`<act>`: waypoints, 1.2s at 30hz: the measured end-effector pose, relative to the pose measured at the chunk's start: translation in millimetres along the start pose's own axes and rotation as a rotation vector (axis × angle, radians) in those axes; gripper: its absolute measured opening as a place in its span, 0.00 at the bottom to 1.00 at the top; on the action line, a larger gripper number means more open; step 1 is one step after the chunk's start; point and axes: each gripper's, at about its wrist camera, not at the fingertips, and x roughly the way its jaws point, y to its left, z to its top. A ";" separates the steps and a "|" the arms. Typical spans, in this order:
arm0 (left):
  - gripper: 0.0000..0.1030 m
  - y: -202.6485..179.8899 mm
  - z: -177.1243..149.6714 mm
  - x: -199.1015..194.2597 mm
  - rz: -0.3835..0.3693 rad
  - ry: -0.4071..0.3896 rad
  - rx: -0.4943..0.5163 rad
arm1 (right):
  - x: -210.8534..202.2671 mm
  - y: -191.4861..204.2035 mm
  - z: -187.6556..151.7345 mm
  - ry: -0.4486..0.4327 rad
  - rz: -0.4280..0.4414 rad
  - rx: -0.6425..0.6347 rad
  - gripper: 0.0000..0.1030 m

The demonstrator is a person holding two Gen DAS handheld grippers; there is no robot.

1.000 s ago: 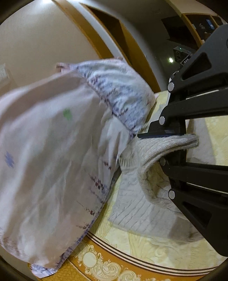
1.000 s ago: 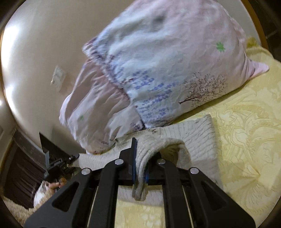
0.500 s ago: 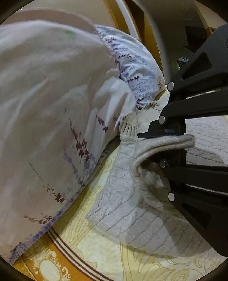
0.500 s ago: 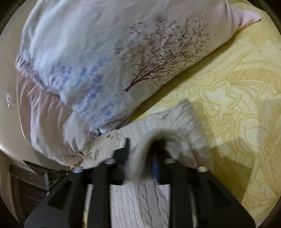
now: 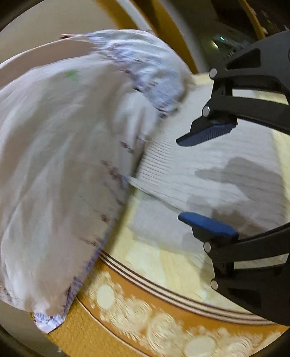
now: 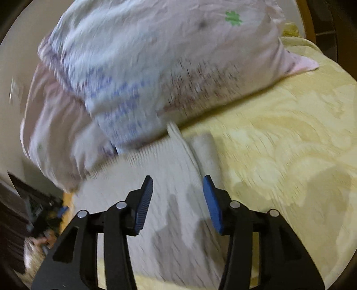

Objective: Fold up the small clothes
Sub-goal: 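Release the folded sweater edges and lift both grippers away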

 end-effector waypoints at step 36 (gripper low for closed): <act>0.14 34.3 -46.8 -33.0 -0.060 0.050 -0.037 | -19.9 14.1 -36.9 -0.038 -0.242 -0.070 0.39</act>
